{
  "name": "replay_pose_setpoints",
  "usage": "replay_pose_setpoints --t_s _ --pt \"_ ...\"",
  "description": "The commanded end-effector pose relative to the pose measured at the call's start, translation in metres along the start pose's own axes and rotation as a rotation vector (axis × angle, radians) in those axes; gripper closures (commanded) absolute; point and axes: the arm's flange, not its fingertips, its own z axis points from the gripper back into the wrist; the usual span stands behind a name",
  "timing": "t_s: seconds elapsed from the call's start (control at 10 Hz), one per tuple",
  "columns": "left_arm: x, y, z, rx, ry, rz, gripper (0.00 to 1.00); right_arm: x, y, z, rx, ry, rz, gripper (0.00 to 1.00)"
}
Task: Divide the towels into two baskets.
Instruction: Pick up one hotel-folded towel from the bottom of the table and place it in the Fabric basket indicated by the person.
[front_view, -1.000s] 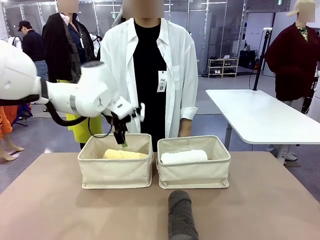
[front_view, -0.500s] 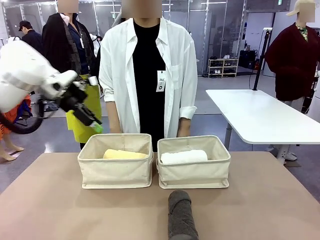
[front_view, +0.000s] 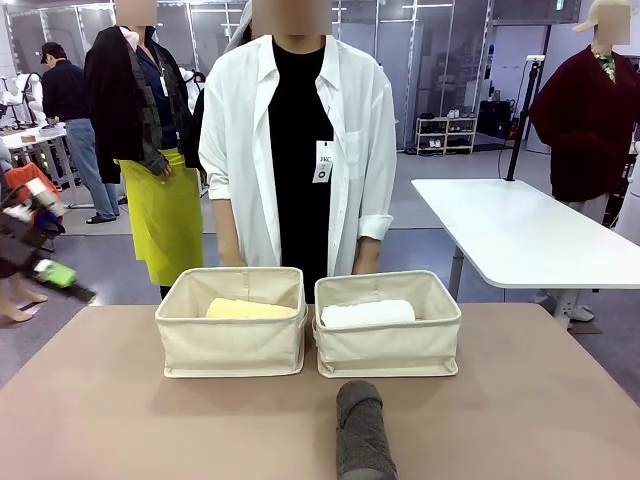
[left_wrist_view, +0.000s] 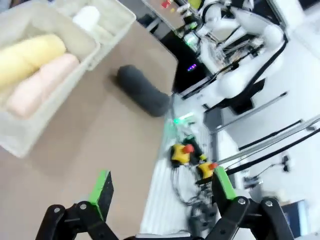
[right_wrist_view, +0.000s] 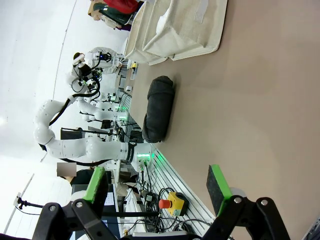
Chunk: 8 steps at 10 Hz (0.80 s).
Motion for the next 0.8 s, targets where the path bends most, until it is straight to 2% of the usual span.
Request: replay_pose_setpoints --t_s 0.0,0.1,0.3,0.5,0.6,0.7 --pt "-0.053 0.026 0.031 -0.05 -0.176 0.169 0.0 -0.002 0.002 0.001 0.002 0.003 0.02 0.0" --pt "-0.087 0.032 0.041 -0.057 -0.241 0.216 0.0 -0.002 0.002 0.001 0.002 0.003 0.02 0.0" --pt "-0.136 0.041 0.055 -0.041 -0.28 0.292 0.0 -0.002 0.002 0.001 0.002 0.003 0.02 0.0" --pt "-0.153 0.053 0.062 -0.026 -0.299 0.359 0.0 -0.002 0.002 0.001 0.002 0.003 0.02 0.0" --pt "-0.15 0.07 0.058 -0.001 -0.29 0.402 0.0 -0.002 0.002 0.001 0.002 0.003 0.02 0.0" --pt "-0.16 0.051 0.062 -0.03 -0.289 0.346 0.0 -0.002 0.002 0.001 0.002 0.003 0.02 0.0"
